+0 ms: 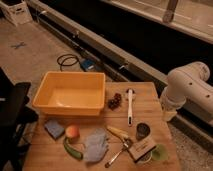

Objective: Place banana in metal cup

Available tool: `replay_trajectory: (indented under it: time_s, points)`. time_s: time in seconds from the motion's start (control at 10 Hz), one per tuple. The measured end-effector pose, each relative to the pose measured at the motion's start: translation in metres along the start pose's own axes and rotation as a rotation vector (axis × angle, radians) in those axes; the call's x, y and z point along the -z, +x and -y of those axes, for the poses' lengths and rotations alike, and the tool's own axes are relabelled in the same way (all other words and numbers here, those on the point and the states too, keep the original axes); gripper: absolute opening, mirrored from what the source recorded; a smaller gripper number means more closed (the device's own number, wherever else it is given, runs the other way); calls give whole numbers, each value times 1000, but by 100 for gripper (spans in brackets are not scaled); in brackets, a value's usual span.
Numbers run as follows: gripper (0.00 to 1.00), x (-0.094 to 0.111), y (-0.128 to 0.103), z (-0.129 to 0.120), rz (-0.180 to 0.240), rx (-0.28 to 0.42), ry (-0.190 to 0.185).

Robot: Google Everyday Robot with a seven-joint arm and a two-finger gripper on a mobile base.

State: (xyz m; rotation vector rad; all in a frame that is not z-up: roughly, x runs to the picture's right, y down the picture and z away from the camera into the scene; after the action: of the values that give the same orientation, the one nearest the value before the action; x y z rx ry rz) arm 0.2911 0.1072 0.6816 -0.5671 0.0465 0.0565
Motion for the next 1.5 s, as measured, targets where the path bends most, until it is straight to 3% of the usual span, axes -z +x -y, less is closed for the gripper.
replay_trajectory:
  time_s: [0.6,0.8,1.2,1.5]
  points:
    - [65,0,0,0,-2,1,1]
    - [65,0,-2,4,-31,15,21]
    - [65,-12,-53,15,-30,71,25]
    - [65,-24,-102,7,60,117,-34]
